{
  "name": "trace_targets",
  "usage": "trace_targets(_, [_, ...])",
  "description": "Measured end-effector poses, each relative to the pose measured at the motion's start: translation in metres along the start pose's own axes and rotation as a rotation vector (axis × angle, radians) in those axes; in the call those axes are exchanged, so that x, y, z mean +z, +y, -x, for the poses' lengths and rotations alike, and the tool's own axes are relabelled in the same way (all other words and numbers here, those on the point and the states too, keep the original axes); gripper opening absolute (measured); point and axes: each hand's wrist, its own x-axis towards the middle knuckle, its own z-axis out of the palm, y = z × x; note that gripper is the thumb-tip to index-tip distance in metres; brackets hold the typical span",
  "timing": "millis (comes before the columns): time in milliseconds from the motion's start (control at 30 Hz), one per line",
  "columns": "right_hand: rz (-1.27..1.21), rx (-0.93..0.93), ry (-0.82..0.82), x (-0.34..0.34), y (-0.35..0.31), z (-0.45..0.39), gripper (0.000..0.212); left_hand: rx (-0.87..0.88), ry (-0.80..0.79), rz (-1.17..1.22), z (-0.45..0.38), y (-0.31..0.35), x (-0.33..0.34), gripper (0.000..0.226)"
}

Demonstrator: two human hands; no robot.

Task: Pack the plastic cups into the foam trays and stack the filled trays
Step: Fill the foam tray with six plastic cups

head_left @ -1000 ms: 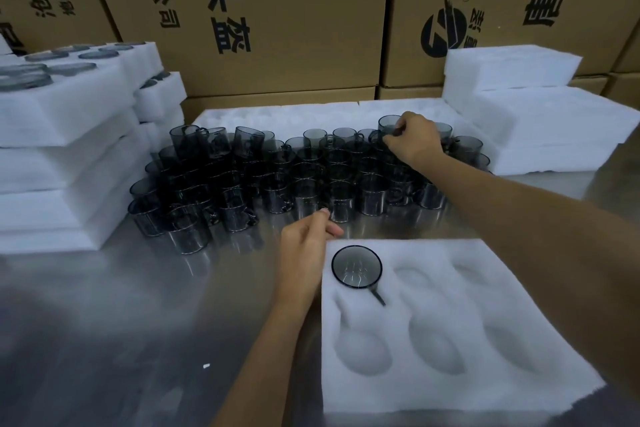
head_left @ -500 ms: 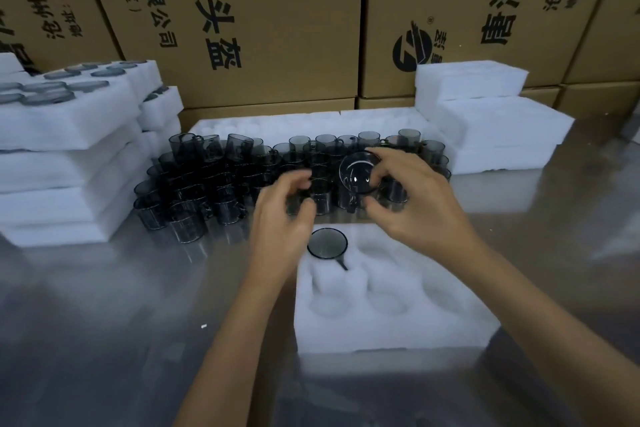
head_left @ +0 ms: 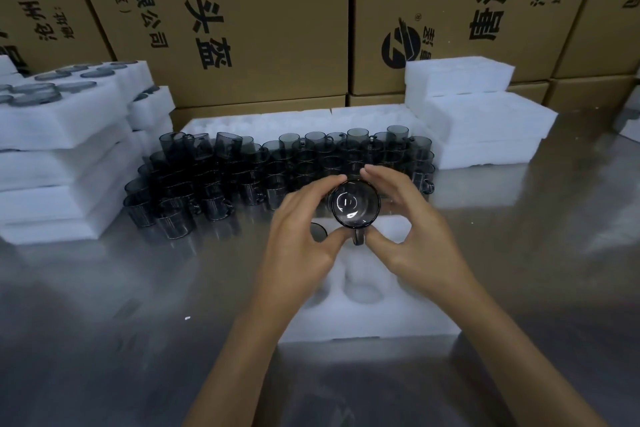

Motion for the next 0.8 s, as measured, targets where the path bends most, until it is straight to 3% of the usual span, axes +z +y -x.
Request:
trace_targets(100, [0.047,0.028,0.032,-0.008,0.001,0.001,0.061,0.027,0.040,-0.055,0.000,0.003,0.003,0.062])
trace_targets(333, [0.027,0.112,-0.051,-0.022,-0.003,0.003,0.056,0.029,-0.034,-0.131,0.000,-0.002,0.006,0.054])
trace_targets(500, [-0.091,0.157,-0.006,-0.023,-0.003,0.003,0.042,-0.067,-0.068,-0.070,-0.001,-0.007,0.005,0.051])
trace_targets(667, [0.026,0.201,-0.022,-0.024,0.005,0.003,0.038,-0.160,-0.158,-0.160,0.000,-0.015,0.007,0.070])
trace_targets(800, [0.105,0.238,-0.123,-0.023,0.011,0.004,0.041,-0.197,-0.234,-0.167,0.000,-0.019,0.011,0.061])
